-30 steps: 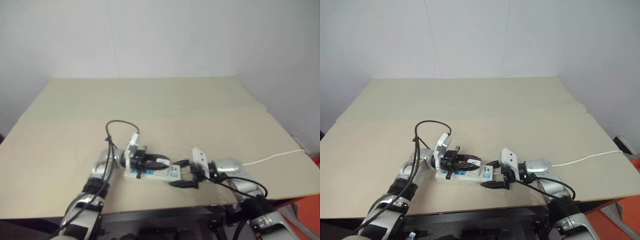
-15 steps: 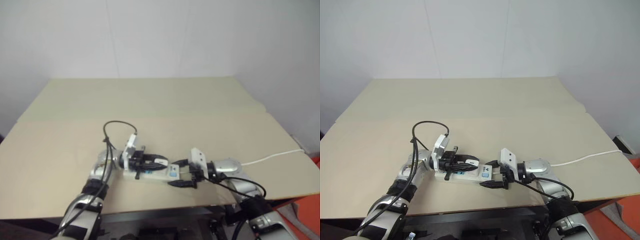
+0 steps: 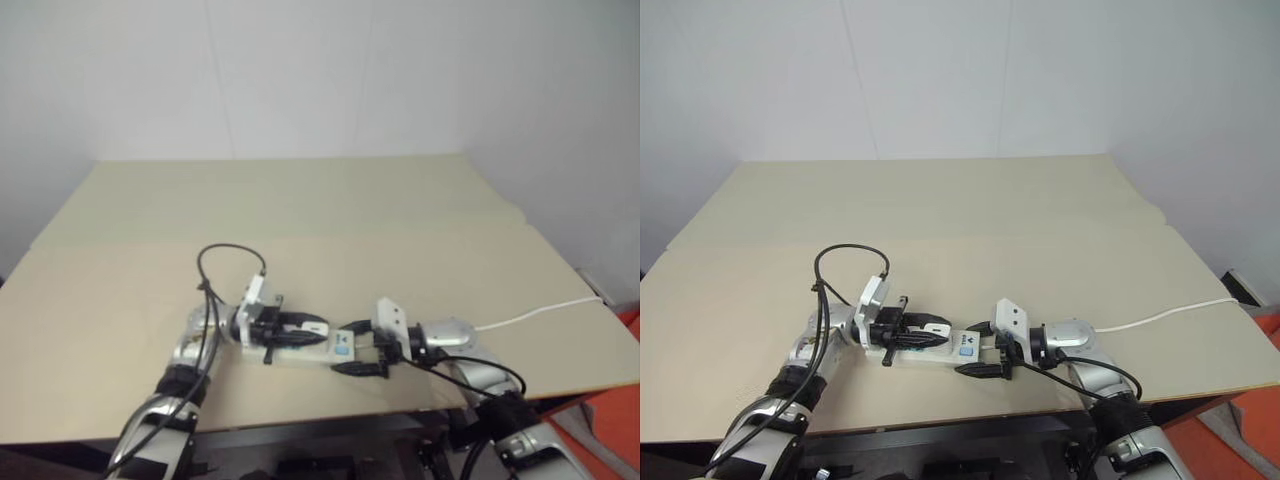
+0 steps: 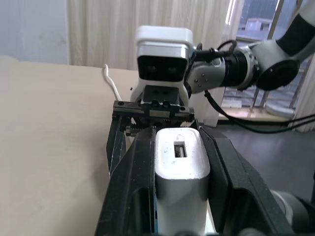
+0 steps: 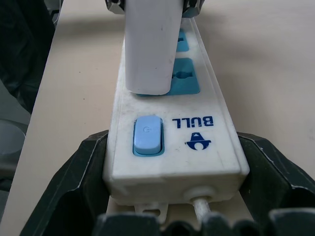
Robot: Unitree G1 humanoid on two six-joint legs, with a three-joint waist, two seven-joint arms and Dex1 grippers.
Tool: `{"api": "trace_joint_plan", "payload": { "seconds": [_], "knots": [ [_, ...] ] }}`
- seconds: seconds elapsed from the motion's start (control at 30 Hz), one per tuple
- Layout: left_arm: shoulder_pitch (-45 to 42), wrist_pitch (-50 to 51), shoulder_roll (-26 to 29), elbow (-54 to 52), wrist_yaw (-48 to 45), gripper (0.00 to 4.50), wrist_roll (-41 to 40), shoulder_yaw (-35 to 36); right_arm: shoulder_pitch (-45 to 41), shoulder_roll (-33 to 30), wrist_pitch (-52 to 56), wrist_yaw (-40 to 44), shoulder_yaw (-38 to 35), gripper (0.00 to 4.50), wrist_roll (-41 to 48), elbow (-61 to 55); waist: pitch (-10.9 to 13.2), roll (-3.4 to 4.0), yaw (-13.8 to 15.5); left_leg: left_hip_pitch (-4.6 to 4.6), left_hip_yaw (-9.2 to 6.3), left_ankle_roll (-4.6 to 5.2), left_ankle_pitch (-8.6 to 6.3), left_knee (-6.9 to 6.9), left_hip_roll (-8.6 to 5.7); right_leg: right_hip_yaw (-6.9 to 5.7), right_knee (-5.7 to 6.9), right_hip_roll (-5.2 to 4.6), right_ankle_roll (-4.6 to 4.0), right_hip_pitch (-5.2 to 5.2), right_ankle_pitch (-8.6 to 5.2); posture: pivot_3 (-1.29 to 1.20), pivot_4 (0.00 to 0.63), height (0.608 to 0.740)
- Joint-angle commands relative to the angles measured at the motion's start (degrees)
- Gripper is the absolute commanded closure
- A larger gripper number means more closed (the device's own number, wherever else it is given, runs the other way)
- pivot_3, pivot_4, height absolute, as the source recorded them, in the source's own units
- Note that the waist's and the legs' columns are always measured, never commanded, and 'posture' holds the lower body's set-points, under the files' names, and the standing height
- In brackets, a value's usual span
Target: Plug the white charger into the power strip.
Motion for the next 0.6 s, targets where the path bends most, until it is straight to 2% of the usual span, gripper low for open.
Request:
{"api": "trace_joint_plan", "payload": {
  "seconds": [0.03, 0.17, 0.57, 0.6],
  "knots": [
    [2.4, -1.6, 4.2, 5.8, -0.1, 3.48, 5.6, -1.3, 0.1, -0.6, 0.5, 0.0, -0.1, 1.07, -0.6, 1.2, 0.0, 0.00, 0.0, 0.09, 0.02, 0.00, 0.00, -0.06, -0.02, 0.05, 0.00, 0.00, 0.00, 0.04, 0.00, 0.00, 0.150, 0.740],
    [1.8, -1.3, 3.9, 6.5, 0.8, 3.48, 4.8, -0.9, 0.3, -0.6, 0.7, -0.2, -0.2, 1.07, -0.5, 1.1, -0.1, 0.00, 0.0, 0.52, 0.07, 0.00, 0.00, -0.21, -0.04, 0.14, -0.08, 0.01, -0.02, 0.41, -0.02, 0.00, 0.150, 0.740],
    [1.8, 0.6, 3.2, 6.1, 0.4, 3.48, 2.5, 0.0, 0.5, -0.6, 0.6, -0.7, -0.1, 1.07, -0.9, 0.9, -0.2, 0.01, 0.0, 0.53, 0.05, 0.00, 0.00, -0.22, -0.04, 0.16, -0.09, 0.02, -0.02, 0.43, -0.02, 0.00, 0.150, 0.740],
    [1.8, 0.8, 2.9, 5.7, 0.7, 2.77, 1.9, 0.5, 0.5, -0.6, 0.7, -0.7, -0.1, 1.07, -0.9, 0.9, -0.2, 0.02, 0.0, 0.53, 0.05, 0.00, 0.00, -0.22, -0.04, 0.16, -0.08, 0.02, -0.02, 0.43, -0.02, 0.00, 0.150, 0.740]
  ]
}}
